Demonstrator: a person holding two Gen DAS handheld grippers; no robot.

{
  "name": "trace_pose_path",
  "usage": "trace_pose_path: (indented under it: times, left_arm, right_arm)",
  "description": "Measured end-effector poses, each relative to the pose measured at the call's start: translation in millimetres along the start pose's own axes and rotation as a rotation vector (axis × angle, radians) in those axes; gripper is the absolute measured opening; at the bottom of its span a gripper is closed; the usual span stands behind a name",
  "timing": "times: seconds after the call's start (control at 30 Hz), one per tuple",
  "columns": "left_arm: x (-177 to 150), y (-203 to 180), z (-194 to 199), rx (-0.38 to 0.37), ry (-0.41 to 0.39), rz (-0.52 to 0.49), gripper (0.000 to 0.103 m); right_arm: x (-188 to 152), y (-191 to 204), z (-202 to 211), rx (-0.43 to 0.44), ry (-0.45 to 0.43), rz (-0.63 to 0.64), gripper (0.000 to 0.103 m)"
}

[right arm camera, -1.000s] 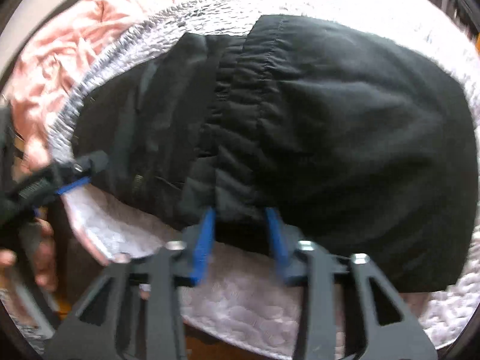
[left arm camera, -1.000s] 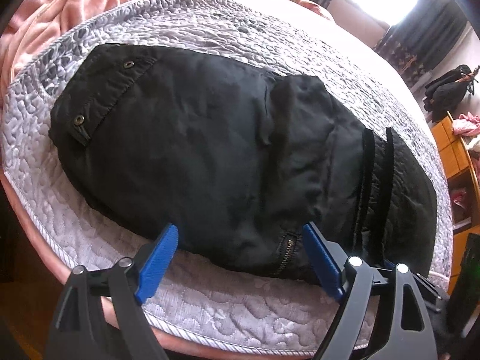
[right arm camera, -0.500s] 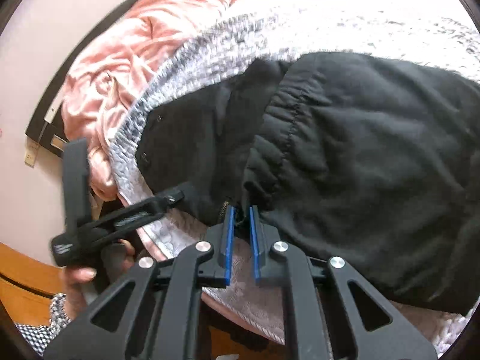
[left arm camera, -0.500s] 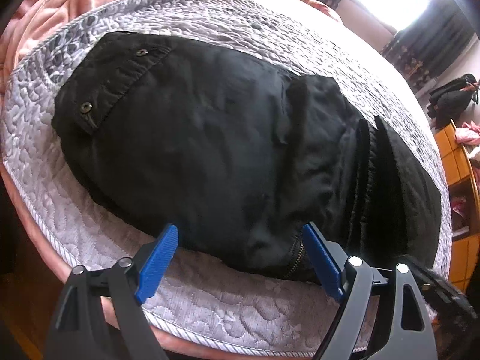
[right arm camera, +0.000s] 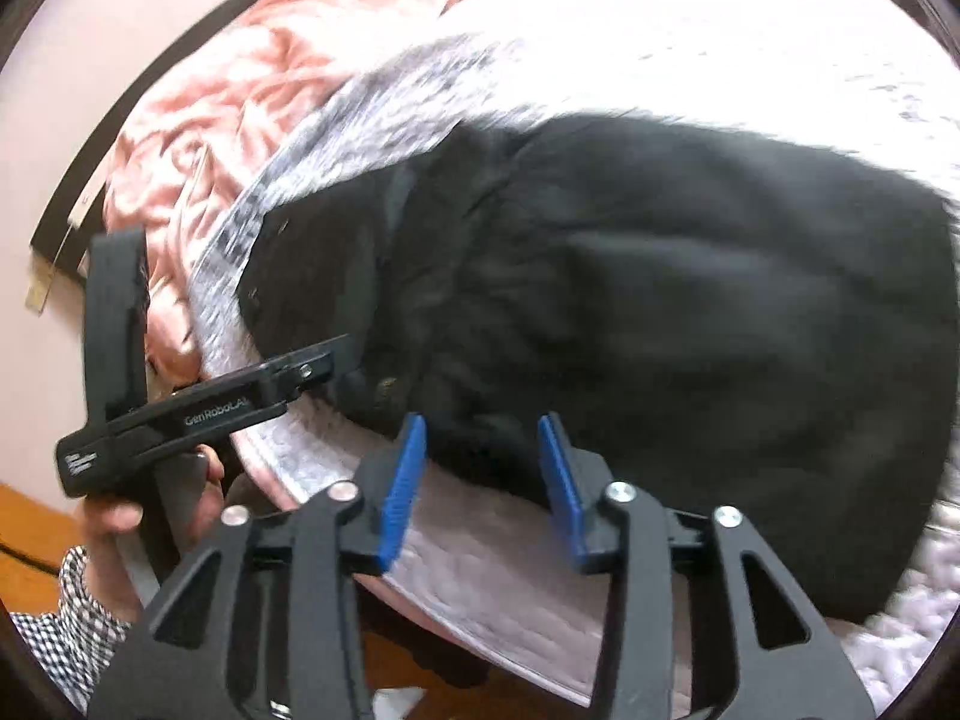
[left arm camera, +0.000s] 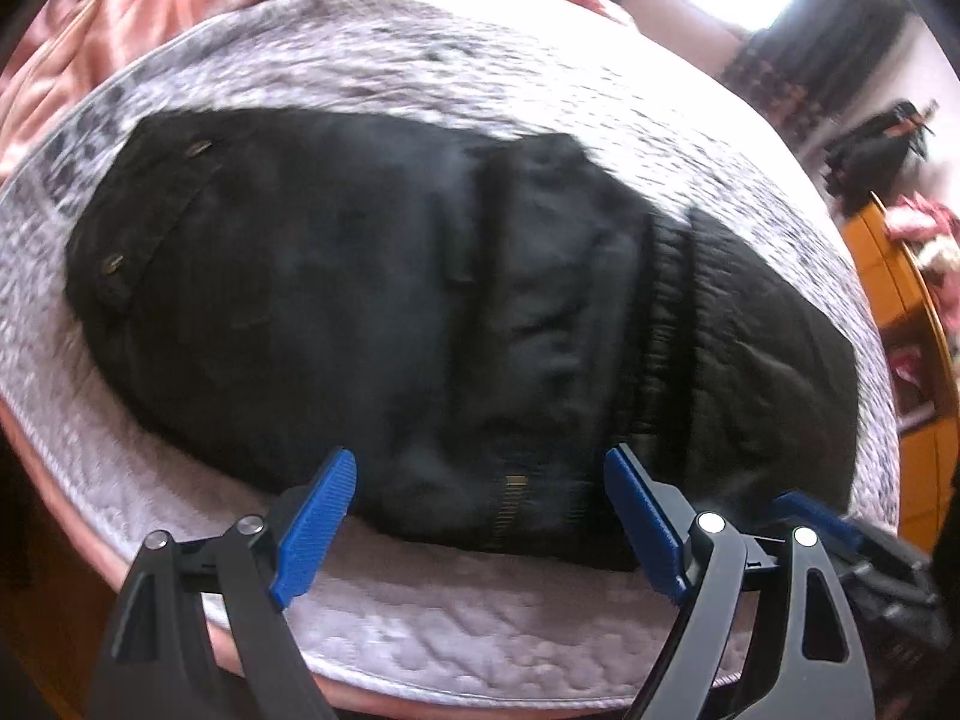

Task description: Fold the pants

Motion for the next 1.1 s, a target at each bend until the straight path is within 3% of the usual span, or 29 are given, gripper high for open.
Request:
trace_pose_path:
  times: [0.13, 0.17, 0.27, 0.4, 0.57, 0.6, 0.7, 0.73, 0.77, 0.9, 1.0, 1.1]
  left_arm:
    - [1.3, -36.4, -15.6, -0.016, 0.020, -0.086, 0.085]
    - [0.8, -43.0, -20.3, -0.016, 0.024, -0.100, 0.085]
    - [-1.7, -56.8, -41.5, 0.000, 0.063, -0.128, 0.085]
    - [-6.4, -55.5, -61.0, -0.001, 0.093, -0.102, 0.089]
    - [-7.2, -53.2, -65.7, -0.018, 0.110, -0.110, 0.091]
    - [-7.3, -53.2, -65.8, -0.018, 0.113, -0.111, 0.092]
    - [-6.9, -55.0, -65.2, -0.013, 0.115, -0.112, 0.092]
    - [-5.8, -57.7, -65.3, -0.013, 0.114, -0.116, 0.093]
    - [-5.2, -60.5, -66.5, -0.018, 0.118, -0.124, 0.094]
    - [-6.7, -65.6, -75.0, -0.009, 0.120, -0.175, 0.100]
    - [-7.7, -68.1, -76.2, -0.008, 0.118, -0.185, 0.100]
    - [-4.4, -62.7, -65.9, -0.047, 0.127, -0.167, 0.099]
  right_arm:
    - [-12.2, -74.8, 50.5, -0.144, -0.077, -0.122, 0.060]
    - [-16.1, -92.6, 58.3, -0.175, -0.080, -0.142, 0.067]
    - [-29.4, -137.6, 63.2, -0.220, -0.029, -0.178, 0.070]
    - [-44.4, -174.1, 41.0, -0.147, 0.041, -0.230, 0.071]
    - [-56.1, -190.8, 2.1, 0.068, 0.103, -0.290, 0.077]
    - [-57.3, -191.8, -2.3, 0.085, 0.108, -0.299, 0.076]
    - [-56.8, -187.4, 4.3, 0.086, 0.088, -0.291, 0.052]
    - [-55.6, -186.3, 12.5, 0.072, 0.070, -0.267, 0.035]
    - [-54.0, -182.4, 19.0, 0.061, 0.050, -0.244, 0.027]
    - [-48.6, -183.4, 12.9, 0.035, 0.078, -0.302, 0.024]
    - [-52.9, -183.3, -2.8, -0.017, 0.105, -0.310, 0.030]
    - [-47.8, -177.8, 9.1, -0.077, 0.094, -0.322, 0.043]
Point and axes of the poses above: each gripper's, at about its wrist camera, not at the fingertips, and z roughly against the way its jaws point, y to its left, x to its top, the point moved 1 cm from there along -z, roughly the way its jaws point, and after that the axes turned 9 degrees about -x, right-handed, at the moved point
